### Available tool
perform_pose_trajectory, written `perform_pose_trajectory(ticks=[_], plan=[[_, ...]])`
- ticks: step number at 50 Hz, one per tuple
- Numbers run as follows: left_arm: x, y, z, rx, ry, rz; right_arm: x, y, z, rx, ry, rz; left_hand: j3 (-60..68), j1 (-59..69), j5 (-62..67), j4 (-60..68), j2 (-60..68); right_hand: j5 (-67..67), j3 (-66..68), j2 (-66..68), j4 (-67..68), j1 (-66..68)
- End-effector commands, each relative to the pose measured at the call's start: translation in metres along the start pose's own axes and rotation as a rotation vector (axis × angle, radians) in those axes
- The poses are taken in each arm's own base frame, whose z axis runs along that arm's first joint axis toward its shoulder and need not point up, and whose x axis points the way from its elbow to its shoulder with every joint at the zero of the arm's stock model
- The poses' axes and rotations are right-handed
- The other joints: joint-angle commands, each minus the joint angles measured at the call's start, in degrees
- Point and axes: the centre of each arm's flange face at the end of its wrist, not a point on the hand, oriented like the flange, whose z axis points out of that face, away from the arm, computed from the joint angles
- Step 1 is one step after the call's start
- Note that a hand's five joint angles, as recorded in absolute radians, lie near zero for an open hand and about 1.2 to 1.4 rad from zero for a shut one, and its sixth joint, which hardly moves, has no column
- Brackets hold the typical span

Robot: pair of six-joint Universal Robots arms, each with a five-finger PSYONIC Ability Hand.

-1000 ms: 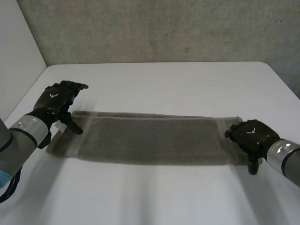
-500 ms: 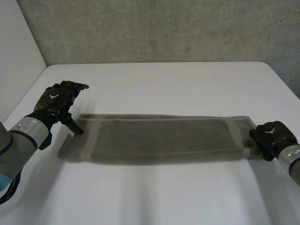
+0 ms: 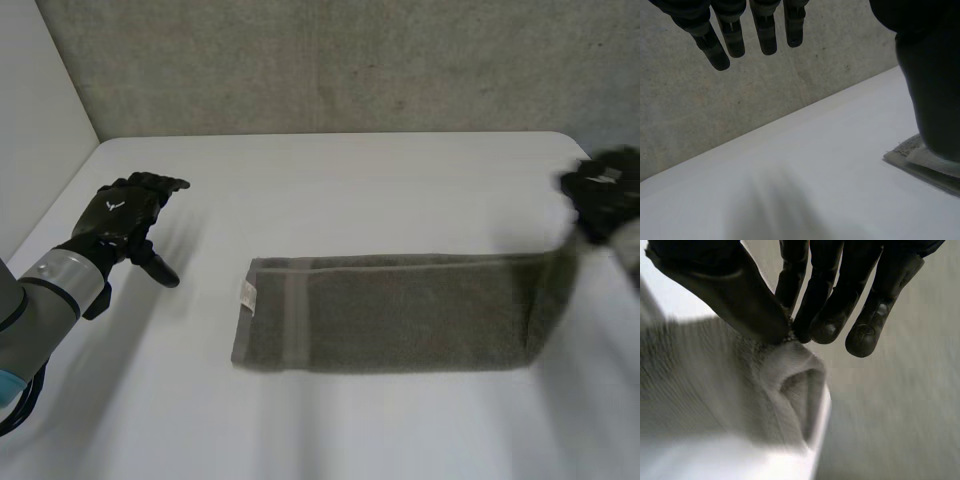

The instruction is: Fold the towel.

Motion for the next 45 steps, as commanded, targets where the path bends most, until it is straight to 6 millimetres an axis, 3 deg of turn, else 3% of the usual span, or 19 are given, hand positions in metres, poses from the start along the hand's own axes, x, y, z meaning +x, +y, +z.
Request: perform_pose_trajectory(ticks=[1,3,4,6,12,13,14,17,19,21,25,27,28,30,36,38,41,43,45], plan=[[0.0,0.0,0.0,-0.002,0.0,-0.002,-0.112,-0.106,-0.059,0.393,-0.269,0.036,-2.08,-2.92,-2.28,-2.46,-2.16,3.61,2.87,3.88,2.98,4.0],[0.0,0.0,0.0,-0.002,-0.001,-0.002,-0.165,-0.129,-0.088,0.515,-0.391,-0.003,-2.25,-3.09,-2.45,-2.63,-2.33,3.61,2.87,3.88,2.98,4.0],[0.0,0.0,0.0,-0.002,-0.001,-0.002,-0.165,-0.129,-0.088,0.516,-0.391,-0.003,-2.25,-3.09,-2.45,-2.63,-2.33,3.61,2.87,3.88,2.98,4.0],[0.0,0.0,0.0,-0.002,-0.001,-0.002,-0.2,-0.135,-0.106,0.567,-0.469,-0.054,-2.09,-2.92,-2.29,-2.47,-2.16,3.61,2.87,3.88,2.98,4.0],[0.0,0.001,0.0,-0.003,-0.001,-0.002,-0.238,-0.126,-0.107,0.547,-0.552,-0.122,-2.25,-3.09,-2.45,-2.63,-2.33,3.61,2.87,3.88,2.98,4.0],[0.0,0.001,0.0,-0.003,-0.001,-0.002,-0.246,-0.123,-0.11,0.524,-0.587,-0.142,-2.25,-3.09,-2.45,-2.63,-2.33,-6.32,-7.06,-6.06,-6.95,-5.93],[0.0,0.001,0.0,-0.004,-0.001,-0.003,-0.25,-0.119,-0.111,0.495,-0.623,-0.151,-2.25,-3.09,-2.45,-2.63,-2.33,-25.24,-25.98,-24.97,-25.87,-24.85],[0.0,0.002,0.0,-0.006,-0.001,-0.002,-0.25,-0.118,-0.113,0.474,-0.653,-0.155,-2.25,-3.09,-2.45,-2.63,-2.33,-33.5,-34.25,-33.24,-34.14,-33.11],[0.0,0.002,0.0,-0.006,-0.001,-0.004,-0.243,-0.121,-0.113,0.458,-0.666,-0.146,-2.25,-3.09,-2.45,-2.63,-2.33,-57.91,-58.65,-57.64,-58.54,-57.51],[0.0,0.002,0.0,-0.006,-0.001,-0.002,-0.238,-0.124,-0.113,0.467,-0.663,-0.137,-2.25,-3.09,-2.45,-2.63,-2.33,-66.39,-67.13,-66.12,-67.02,-66.0],[0.0,0.001,0.0,-0.004,0.001,-0.003,-0.221,-0.134,-0.117,0.493,-0.641,-0.104,-2.08,-2.92,-2.28,-2.46,-2.16,-66.39,-67.13,-66.12,-67.02,-66.0],[0.0,0.002,0.0,-0.006,0.001,-0.003,-0.197,-0.129,-0.103,0.442,-0.594,-0.053,-2.25,-3.09,-2.45,-2.63,-2.33,-66.39,-67.13,-66.12,-67.02,-66.0],[0.0,0.002,0.0,-0.006,0.001,-0.003,-0.197,-0.129,-0.103,0.442,-0.594,-0.052,-2.25,-3.09,-2.45,-2.63,-2.33,-66.39,-67.13,-66.12,-67.02,-66.0],[0.003,0.002,-0.001,-0.007,0.007,-0.002,-0.179,-0.114,-0.092,0.369,-0.563,0.007,-2.08,-2.92,-2.28,-2.46,-2.16,-66.39,-67.13,-66.12,-67.02,-66.0],[0.005,0.005,-0.003,-0.016,0.011,-0.005,-0.154,-0.092,-0.089,0.275,-0.526,0.083,-2.25,-3.09,-2.45,-2.63,-2.33,-66.39,-67.13,-66.12,-67.02,-66.0],[0.005,0.005,-0.003,-0.016,0.013,-0.007,-0.142,-0.064,-0.081,0.177,-0.5,0.094,-2.09,-2.92,-2.29,-2.47,-2.16,-66.39,-67.13,-66.12,-67.02,-66.0],[0.007,0.006,-0.003,-0.017,0.016,-0.007,-0.139,-0.05,-0.079,0.127,-0.495,0.101,-2.08,-2.92,-2.28,-2.46,-2.16,-66.39,-67.13,-66.12,-67.02,-66.0],[0.008,0.006,-0.004,-0.019,0.019,-0.007,-0.138,-0.024,-0.078,0.041,-0.495,0.107,-2.25,-3.09,-2.45,-2.63,-2.33,-55.58,-56.32,-55.32,-56.21,-55.19],[0.008,0.006,-0.004,-0.019,0.019,-0.007,-0.137,-0.015,-0.077,0.014,-0.491,0.106,-2.25,-3.09,-2.45,-2.63,-2.33,-53.71,-54.45,-53.44,-54.34,-53.31]])
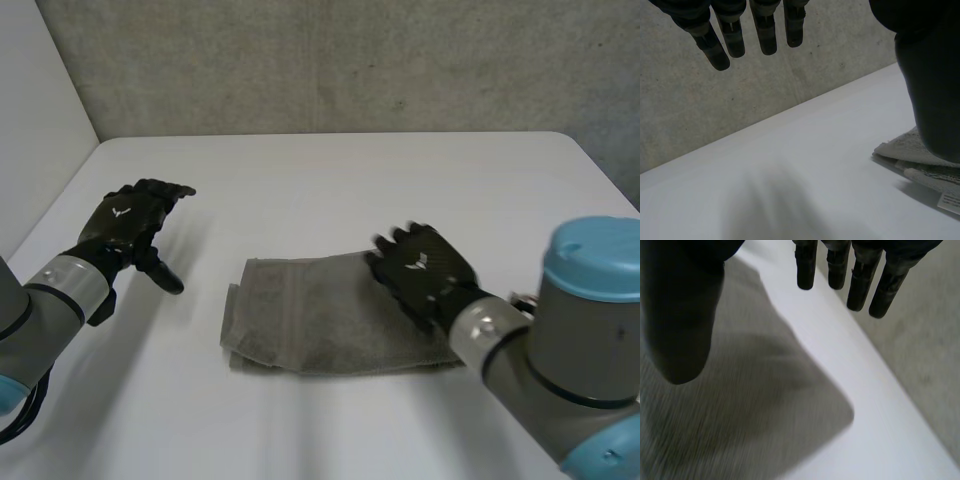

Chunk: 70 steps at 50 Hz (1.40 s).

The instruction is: Fold the towel.

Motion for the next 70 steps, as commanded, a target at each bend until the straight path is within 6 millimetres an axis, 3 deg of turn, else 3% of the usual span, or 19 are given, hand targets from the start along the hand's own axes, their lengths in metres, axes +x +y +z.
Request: perform_pose_trajectory(ticks=[1,7,9,10,15,19,23,26,30,34,40,41,42,43,44,51,59,64,70], plan=[[0.003,0.001,-0.001,-0.003,0.008,0.001,0.01,0.061,-0.011,-0.197,0.021,0.059,-2.25,-3.09,-2.45,-2.63,-2.33,9.53,9.35,9.17,9.1,9.3],[0.005,0.001,-0.001,-0.002,0.013,0.0,0.006,0.085,-0.008,-0.277,0.001,0.011,-2.08,-2.92,-2.28,-2.46,-2.16,27.2,27.03,26.84,26.78,26.97],[0.005,0.001,-0.001,-0.002,0.013,0.0,0.01,0.086,-0.003,-0.274,0.014,-0.026,-2.08,-2.92,-2.28,-2.46,-2.16,65.48,65.31,65.12,65.06,65.25],[0.005,0.001,-0.001,-0.002,0.013,0.0,0.01,0.086,-0.003,-0.274,0.014,-0.026,-2.08,-2.92,-2.28,-2.46,-2.16,65.66,65.49,65.3,65.23,65.43],[0.005,-0.001,-0.001,0.0,0.013,0.001,0.029,0.062,0.006,-0.148,0.121,-0.04,-2.08,-2.92,-2.28,-2.46,-2.16,65.66,65.49,65.3,65.24,65.43],[0.004,-0.008,-0.001,0.021,0.009,0.007,0.034,-0.001,0.002,0.072,0.172,-0.051,-2.25,-3.09,-2.45,-2.63,-2.33,65.66,65.49,65.3,65.24,65.43],[0.003,-0.022,-0.001,0.065,0.006,-0.016,0.008,-0.04,0.01,0.199,0.09,-0.011,-2.25,-3.09,-2.45,-2.63,-2.33,65.66,65.49,65.3,65.24,65.43],[0.002,-0.029,-0.001,0.085,0.003,-0.03,-0.003,-0.047,0.014,0.216,0.055,-0.016,-2.08,-2.92,-2.28,-2.46,-2.16,65.66,65.49,65.3,65.24,65.43],[-0.001,-0.048,-0.001,0.141,0.002,-0.08,-0.056,-0.069,0.023,0.262,-0.093,-0.077,-2.08,-2.92,-2.28,-2.46,-2.16,65.66,65.49,65.3,65.24,65.43],[-0.002,-0.058,-0.002,0.171,0.004,-0.112,-0.095,-0.062,0.032,0.222,-0.233,-0.097,-2.08,-2.92,-2.28,-2.46,-2.16,65.66,65.49,65.3,65.24,65.43],[-0.001,-0.06,-0.002,0.176,0.007,-0.115,-0.124,-0.049,0.031,0.176,-0.364,-0.114,-2.08,-2.92,-2.28,-2.46,-2.16,65.66,65.49,65.3,65.24,65.43],[-0.001,-0.06,-0.002,0.176,0.007,-0.115,-0.126,-0.048,0.029,0.165,-0.379,-0.113,-2.08,-2.92,-2.28,-2.46,-2.16,50.9,50.73,50.54,50.47,50.67],[-0.001,-0.06,-0.002,0.178,0.008,-0.116,-0.124,-0.049,0.029,0.161,-0.377,-0.109,-2.08,-2.92,-2.28,-2.46,-2.16,15.61,15.44,15.25,15.19,15.39],[-0.001,-0.06,-0.002,0.178,0.008,-0.116,-0.124,-0.049,0.029,0.161,-0.377,-0.109,-2.08,-2.92,-2.28,-2.46,-2.16,15.26,15.09,14.9,14.84,15.03],[-0.001,-0.061,-0.002,0.181,0.007,-0.115,-0.12,-0.051,0.028,0.161,-0.366,-0.106,-2.08,-2.92,-2.28,-2.46,-2.16,-4.34,-4.51,-4.7,-4.76,-4.57],[0.002,-0.068,0.0,0.202,0.015,-0.112,-0.09,-0.075,0.009,0.217,-0.307,-0.076,-2.08,-2.92,-2.28,-2.46,-2.16,-4.34,-4.51,-4.7,-4.76,-4.57],[0.036,-0.078,0.0,0.226,0.113,-0.145,-0.033,-0.075,-0.001,0.207,-0.175,0.081,-1.92,-2.75,-2.12,-2.3,-1.99,-4.34,-4.51,-4.7,-4.76,-4.57],[0.068,-0.075,-0.002,0.21,0.199,-0.16,0.015,-0.048,0.009,0.118,-0.057,0.29,-1.41,-2.25,-1.61,-1.79,-1.49,-4.34,-4.51,-4.7,-4.76,-4.57],[0.099,-0.055,-0.002,0.144,0.257,-0.187,0.028,-0.028,0.013,0.06,-0.022,0.397,1.62,0.78,1.42,1.24,1.54,-4.34,-4.51,-4.7,-4.76,-4.57]])
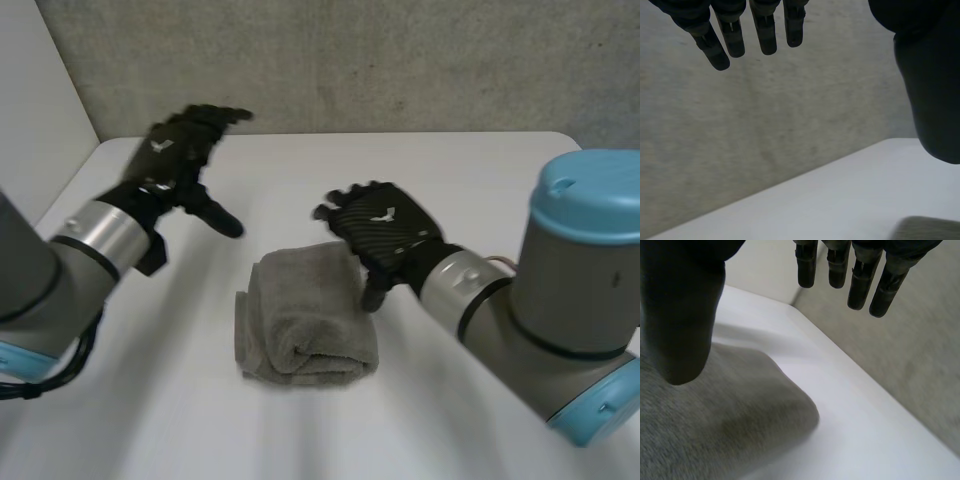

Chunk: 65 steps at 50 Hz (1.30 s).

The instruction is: Fold the towel.

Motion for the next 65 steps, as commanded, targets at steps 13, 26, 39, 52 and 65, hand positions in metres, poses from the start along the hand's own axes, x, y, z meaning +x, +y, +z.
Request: perform_pose_trajectory(ticks=[13,26,39,52,65], plan=[[0.058,0.11,-0.012,-0.319,-0.02,-0.07,0.022,0.073,0.02,-0.197,0.047,0.26,5.48,4.65,5.29,5.1,5.39,-3.41,-3.91,-4.04,-4.37,-3.57],[0.039,0.127,-0.029,-0.43,-0.075,-0.004,-0.005,0.094,0.05,-0.225,-0.017,0.358,5.31,4.48,5.12,4.93,5.22,-3.41,-3.91,-4.04,-4.37,-3.57],[0.026,0.131,-0.033,-0.451,-0.103,0.03,-0.019,0.093,0.066,-0.204,-0.044,0.33,4.81,3.97,4.61,4.43,4.72,-3.41,-3.91,-4.04,-4.37,-3.57],[0.031,0.104,-0.028,-0.372,-0.083,0.042,-0.002,0.057,0.055,-0.119,-0.019,0.323,0.77,-0.06,0.58,0.39,0.68,-3.41,-3.91,-4.04,-4.37,-3.57],[0.037,0.009,-0.03,-0.106,-0.086,0.093,0.085,-0.045,-0.001,0.15,0.231,0.256,-1.42,-2.25,-1.61,-1.8,-1.51,-3.41,-3.91,-4.04,-4.37,-3.57]])
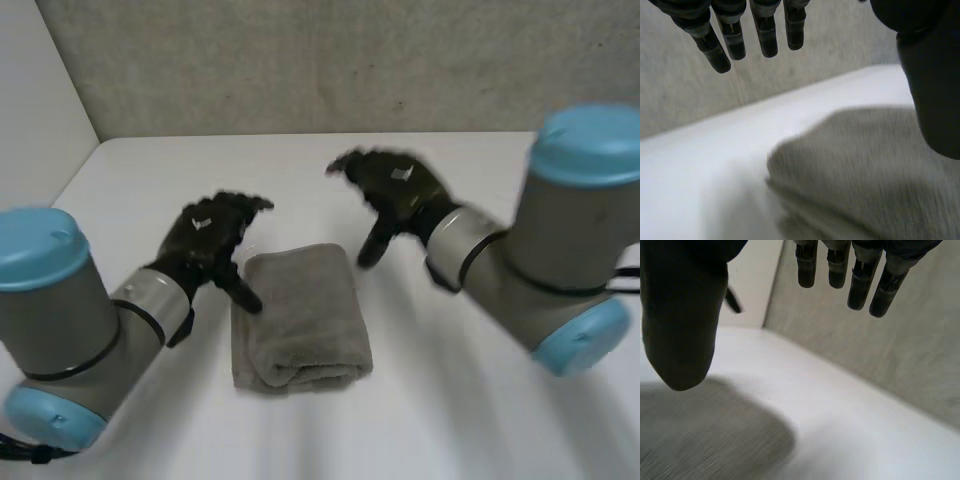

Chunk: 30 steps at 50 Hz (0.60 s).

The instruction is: Fold the towel.

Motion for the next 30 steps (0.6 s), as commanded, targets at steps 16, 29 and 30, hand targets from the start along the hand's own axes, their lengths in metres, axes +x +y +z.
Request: perform_pose_trajectory(ticks=[16,29,30], plan=[[-0.048,-0.126,-0.052,0.31,-0.18,0.017,0.084,-0.063,-0.068,0.128,0.372,-0.027,-2.27,-3.53,-2.0,-3.0,-2.4,-3.4,-3.91,-4.04,-4.37,-3.36],[-0.047,-0.121,-0.054,0.263,-0.181,0.004,0.085,-0.058,-0.071,0.115,0.381,-0.024,-2.26,-3.53,-2.0,-3.0,-2.4,-3.4,-3.91,-4.04,-4.37,-3.36],[-0.047,-0.121,-0.054,0.263,-0.181,0.004,0.085,-0.058,-0.071,0.115,0.381,-0.024,-2.27,-3.53,-2.0,-3.0,-2.4,-3.4,-3.91,-4.04,-4.37,-3.36]])
